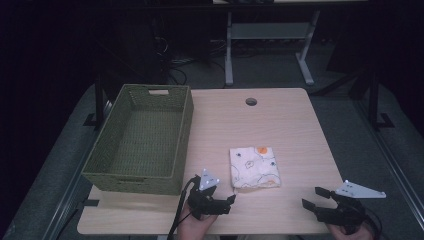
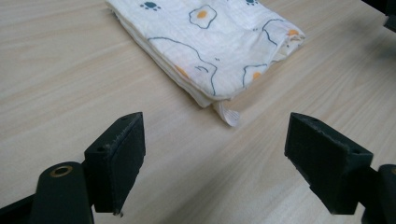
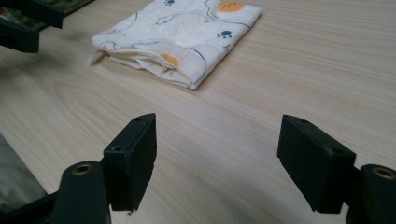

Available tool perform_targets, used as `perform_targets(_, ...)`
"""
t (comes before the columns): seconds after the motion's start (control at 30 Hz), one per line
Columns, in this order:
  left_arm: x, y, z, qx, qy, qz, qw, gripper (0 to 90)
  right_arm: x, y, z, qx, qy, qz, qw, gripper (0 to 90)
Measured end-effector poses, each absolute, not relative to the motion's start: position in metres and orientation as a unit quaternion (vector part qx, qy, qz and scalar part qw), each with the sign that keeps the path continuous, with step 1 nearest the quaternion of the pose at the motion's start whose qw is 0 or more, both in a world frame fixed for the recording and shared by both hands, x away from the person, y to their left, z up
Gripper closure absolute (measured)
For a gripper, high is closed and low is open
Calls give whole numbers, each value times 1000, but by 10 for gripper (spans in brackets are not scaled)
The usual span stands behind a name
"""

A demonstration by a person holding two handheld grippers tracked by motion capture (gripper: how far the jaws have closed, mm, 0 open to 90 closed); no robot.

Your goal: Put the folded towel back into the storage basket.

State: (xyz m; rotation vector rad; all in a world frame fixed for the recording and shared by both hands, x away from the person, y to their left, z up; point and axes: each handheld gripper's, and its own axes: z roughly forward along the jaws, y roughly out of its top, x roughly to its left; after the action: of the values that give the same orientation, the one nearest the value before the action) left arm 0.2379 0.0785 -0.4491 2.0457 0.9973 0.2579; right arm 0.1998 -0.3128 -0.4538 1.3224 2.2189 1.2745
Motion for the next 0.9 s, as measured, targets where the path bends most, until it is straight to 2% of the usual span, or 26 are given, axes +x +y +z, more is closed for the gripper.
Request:
perform_targets(0.3, 252, 73, -445, 790, 417, 106, 436, 228, 220, -307, -441, 450, 767, 445, 111, 274)
perform_targets(0.53, 273, 58, -448, 780, 428, 97, 446, 256, 251, -289, -433, 445, 771, 445, 98, 289)
perform_targets(0.9, 303, 37, -456, 771, 463, 108, 423, 307, 305, -272, -433, 460, 773, 434, 57, 331)
